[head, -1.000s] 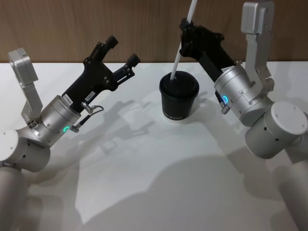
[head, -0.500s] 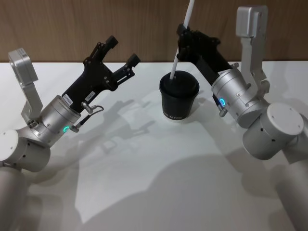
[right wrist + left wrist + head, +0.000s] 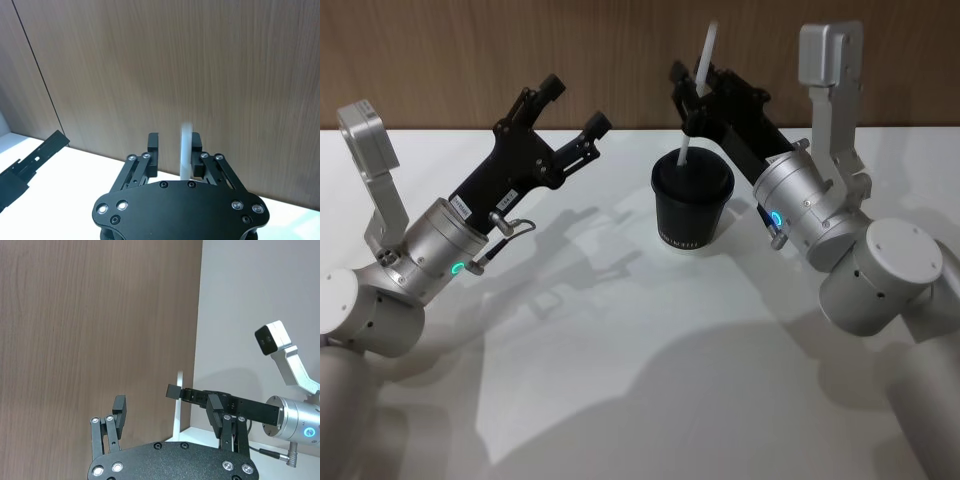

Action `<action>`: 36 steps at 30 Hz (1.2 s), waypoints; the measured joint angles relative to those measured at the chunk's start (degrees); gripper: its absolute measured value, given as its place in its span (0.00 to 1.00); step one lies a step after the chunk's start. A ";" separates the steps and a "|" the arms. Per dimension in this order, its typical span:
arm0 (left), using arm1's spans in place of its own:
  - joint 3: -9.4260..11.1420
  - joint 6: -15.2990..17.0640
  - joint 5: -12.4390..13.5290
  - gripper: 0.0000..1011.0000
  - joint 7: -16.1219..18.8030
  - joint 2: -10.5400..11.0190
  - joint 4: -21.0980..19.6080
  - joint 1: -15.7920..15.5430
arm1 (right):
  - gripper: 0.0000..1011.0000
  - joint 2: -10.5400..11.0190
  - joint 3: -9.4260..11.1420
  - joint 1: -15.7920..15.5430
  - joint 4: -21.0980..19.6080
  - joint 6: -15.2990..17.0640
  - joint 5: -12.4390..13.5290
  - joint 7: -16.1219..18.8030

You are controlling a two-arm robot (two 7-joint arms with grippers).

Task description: Pick up the straw with one hand, pass it to the other hand, and insert it into the cup.

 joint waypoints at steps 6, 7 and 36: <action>0.00 0.00 0.00 0.99 0.00 0.00 0.00 0.00 | 0.49 -0.03 0.36 -0.35 -0.71 0.09 -0.27 0.01; 0.00 0.00 0.00 0.99 0.00 0.00 0.00 0.00 | 0.53 -0.01 0.58 -0.53 -1.12 0.10 -0.33 0.01; 0.01 0.00 0.00 0.99 0.00 -0.01 0.00 0.00 | 0.99 2.92 6.50 -9.98 -12.45 3.48 -0.78 -3.31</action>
